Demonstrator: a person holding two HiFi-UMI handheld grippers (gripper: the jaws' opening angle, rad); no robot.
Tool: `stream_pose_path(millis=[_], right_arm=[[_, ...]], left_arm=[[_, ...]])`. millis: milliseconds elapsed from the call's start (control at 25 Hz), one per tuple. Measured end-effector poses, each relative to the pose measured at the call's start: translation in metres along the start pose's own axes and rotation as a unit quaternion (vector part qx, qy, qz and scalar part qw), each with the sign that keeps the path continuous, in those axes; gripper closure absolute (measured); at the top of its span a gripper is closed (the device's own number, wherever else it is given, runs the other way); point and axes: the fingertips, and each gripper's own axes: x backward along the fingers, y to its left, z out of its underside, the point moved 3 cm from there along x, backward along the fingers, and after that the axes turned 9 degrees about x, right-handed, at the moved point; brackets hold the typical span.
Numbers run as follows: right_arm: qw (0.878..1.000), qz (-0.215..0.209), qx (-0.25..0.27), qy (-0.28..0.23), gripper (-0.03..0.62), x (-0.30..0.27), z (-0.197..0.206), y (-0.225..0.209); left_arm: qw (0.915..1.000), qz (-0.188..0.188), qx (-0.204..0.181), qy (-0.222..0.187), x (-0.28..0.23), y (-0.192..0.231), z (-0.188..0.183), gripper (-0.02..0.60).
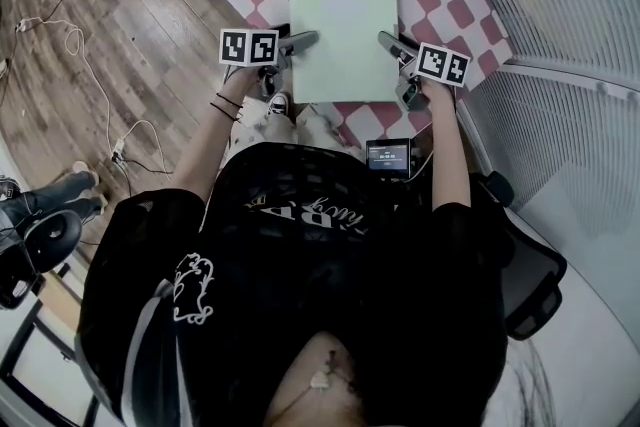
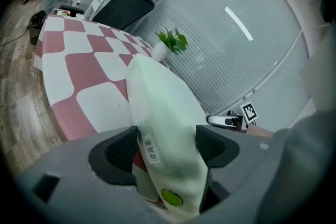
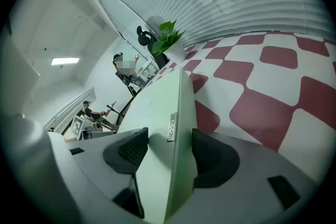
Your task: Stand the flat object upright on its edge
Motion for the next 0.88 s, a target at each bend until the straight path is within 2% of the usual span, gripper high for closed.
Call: stream_pose_path(millis=[160, 320, 560, 680, 880], right_arm=[[1.0, 0.017, 0.015, 0.002, 0.344, 0.001, 0.001, 0.001], [0.998, 0.038, 0.055, 0.002, 0.349, 0.007, -0.005, 0.009], [0.991, 0.063, 0.104, -0.051, 0.355, 0.03, -0.03, 0.031], [0.985, 0.074, 0.13, -0.081, 0.356, 0.039, -0.048, 0.044], [0.973, 0.109, 0.17, -0.115, 0.361, 0.048, -0.069, 0.062]], left_arm=[[0.9999, -0.005, -0.008, 0.006, -0.002, -0.001, 0.0, 0.237], [0.9993, -0.018, -0.026, 0.019, 0.0, -0.005, -0.001, 0.238], [0.9942, -0.015, -0.105, -0.013, 0.013, -0.033, -0.024, 0.239], [0.9861, -0.019, -0.163, -0.026, 0.019, -0.046, -0.045, 0.238], [0.9624, -0.036, -0.264, -0.054, 0.028, -0.071, -0.077, 0.238]])
